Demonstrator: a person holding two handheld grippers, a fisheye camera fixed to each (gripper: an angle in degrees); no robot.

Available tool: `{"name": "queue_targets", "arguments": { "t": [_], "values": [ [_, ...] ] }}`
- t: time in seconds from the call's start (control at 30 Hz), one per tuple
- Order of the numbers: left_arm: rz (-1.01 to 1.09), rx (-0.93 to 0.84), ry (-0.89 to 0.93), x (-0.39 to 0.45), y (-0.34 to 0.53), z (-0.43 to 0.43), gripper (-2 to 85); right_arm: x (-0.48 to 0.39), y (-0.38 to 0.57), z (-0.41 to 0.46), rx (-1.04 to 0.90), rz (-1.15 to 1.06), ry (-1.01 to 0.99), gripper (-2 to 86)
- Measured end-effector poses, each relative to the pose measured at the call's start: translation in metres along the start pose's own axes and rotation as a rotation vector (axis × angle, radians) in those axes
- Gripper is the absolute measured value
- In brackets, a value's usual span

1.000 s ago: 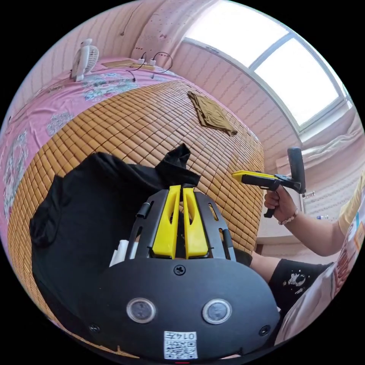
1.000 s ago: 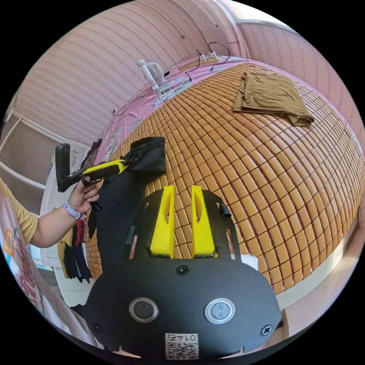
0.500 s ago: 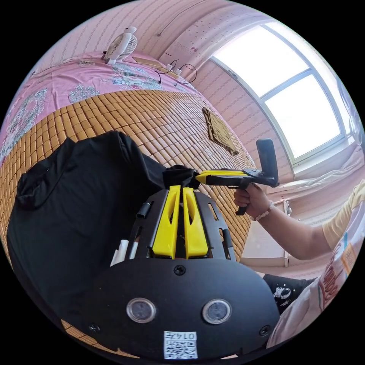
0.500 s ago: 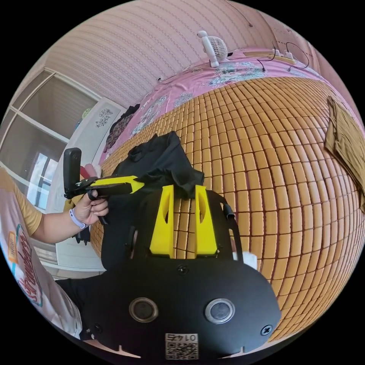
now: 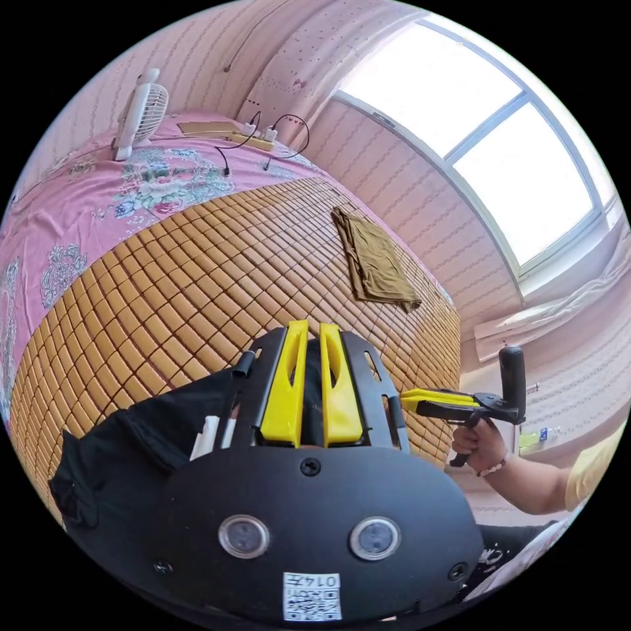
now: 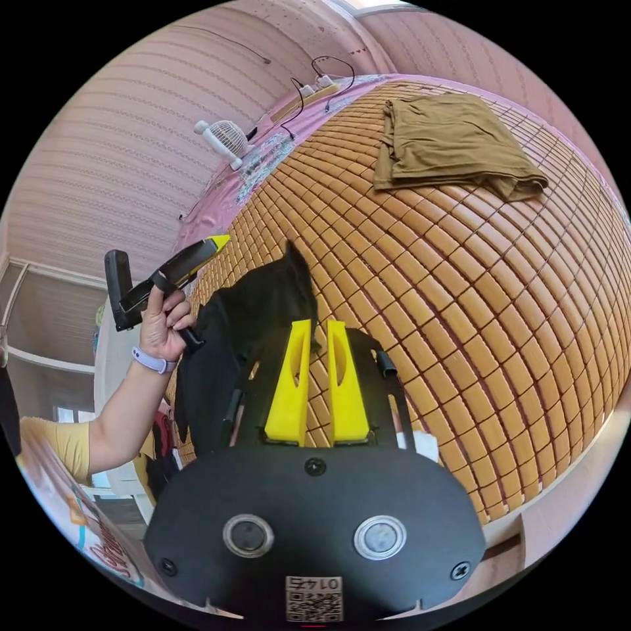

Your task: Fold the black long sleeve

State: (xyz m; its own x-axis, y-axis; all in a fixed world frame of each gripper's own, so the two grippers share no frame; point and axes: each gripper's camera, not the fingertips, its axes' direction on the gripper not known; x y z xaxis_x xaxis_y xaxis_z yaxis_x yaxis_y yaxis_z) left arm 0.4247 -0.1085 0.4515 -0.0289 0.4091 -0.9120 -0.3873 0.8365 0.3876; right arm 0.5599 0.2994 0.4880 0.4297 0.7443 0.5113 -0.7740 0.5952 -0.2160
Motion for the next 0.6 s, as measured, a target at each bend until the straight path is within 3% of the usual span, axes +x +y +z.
{"name": "queue_targets", "arguments": {
  "t": [0.2, 0.4, 0.6],
  "values": [
    [0.068, -0.136, -0.008, 0.025, 0.003, 0.032, 5.4, -0.029, 0.006, 0.027, -0.055, -0.141, 0.079, 8.1],
    [0.051, -0.247, -0.122, 0.054, 0.002, 0.07, 5.7, -0.051, 0.01, 0.053, -0.083, -0.133, 0.152, 1.1],
    [-0.015, -0.231, 0.034, 0.04, -0.001, 0.044, 5.3, -0.063, 0.02, 0.058, -0.114, -0.114, 0.123, 0.1]
  ]
}}
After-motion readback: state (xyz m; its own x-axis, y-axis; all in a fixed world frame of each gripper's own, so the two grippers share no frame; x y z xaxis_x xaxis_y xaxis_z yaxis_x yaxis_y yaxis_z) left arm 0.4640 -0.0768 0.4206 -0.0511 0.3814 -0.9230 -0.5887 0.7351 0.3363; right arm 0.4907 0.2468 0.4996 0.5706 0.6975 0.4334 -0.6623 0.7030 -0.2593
